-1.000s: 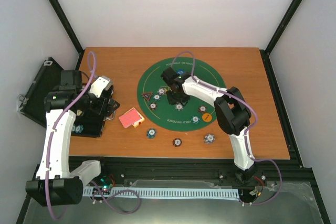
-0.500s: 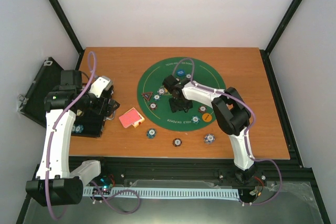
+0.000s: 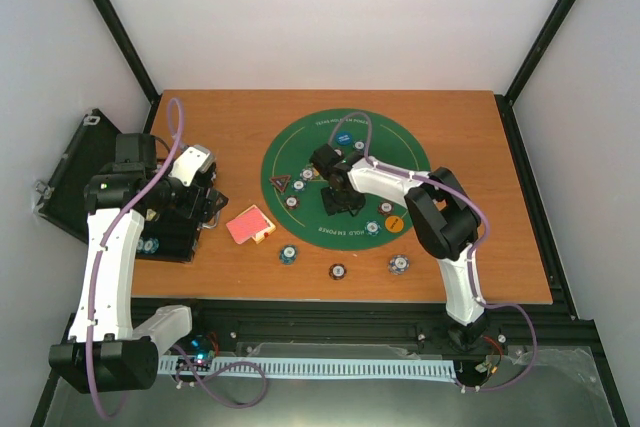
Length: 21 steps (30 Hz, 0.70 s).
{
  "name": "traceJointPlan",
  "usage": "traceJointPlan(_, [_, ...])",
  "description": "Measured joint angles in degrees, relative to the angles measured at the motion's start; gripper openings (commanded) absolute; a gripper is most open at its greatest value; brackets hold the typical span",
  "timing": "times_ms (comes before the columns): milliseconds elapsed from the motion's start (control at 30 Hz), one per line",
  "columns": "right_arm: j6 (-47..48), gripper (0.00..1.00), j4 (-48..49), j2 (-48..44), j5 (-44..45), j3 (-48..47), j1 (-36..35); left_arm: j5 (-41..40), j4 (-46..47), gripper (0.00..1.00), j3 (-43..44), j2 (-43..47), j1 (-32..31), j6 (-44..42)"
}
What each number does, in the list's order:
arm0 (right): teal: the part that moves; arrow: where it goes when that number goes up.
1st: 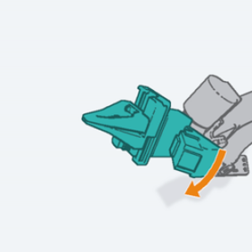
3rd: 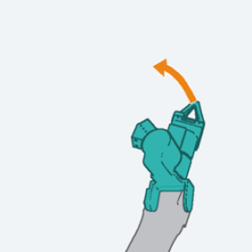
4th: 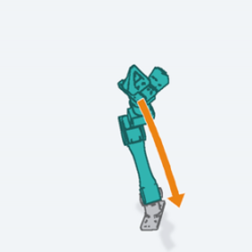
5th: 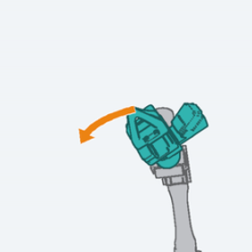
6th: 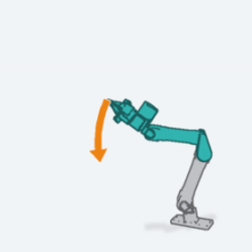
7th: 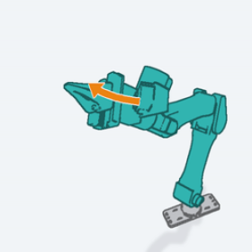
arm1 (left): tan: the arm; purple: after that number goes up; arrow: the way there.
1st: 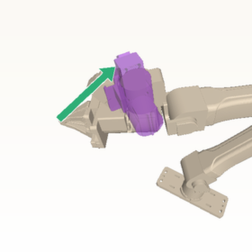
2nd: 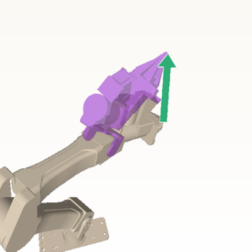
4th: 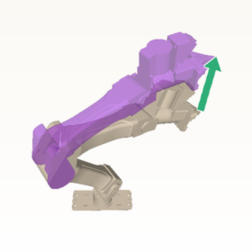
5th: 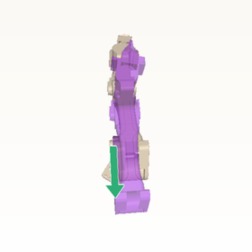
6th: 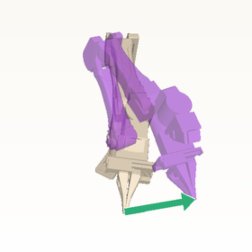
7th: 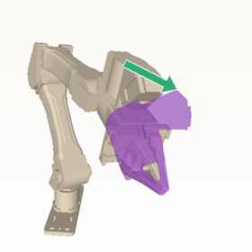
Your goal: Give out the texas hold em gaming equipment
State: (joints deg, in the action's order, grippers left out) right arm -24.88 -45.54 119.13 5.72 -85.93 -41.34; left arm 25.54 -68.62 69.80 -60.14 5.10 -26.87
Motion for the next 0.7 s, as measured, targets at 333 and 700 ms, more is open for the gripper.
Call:
traceJointPlan(333, [0.1,0.33,-0.2,0.1,-0.1,-0.8,-0.2,0.0,0.0,1.0,0.0,0.0,0.0,0.0])
traceJointPlan(700, [0.4,0.51,-2.7,0.2,1.9,-9.3,-0.2,0.0,0.0,1.0,-0.1,0.0,0.0,0.0])
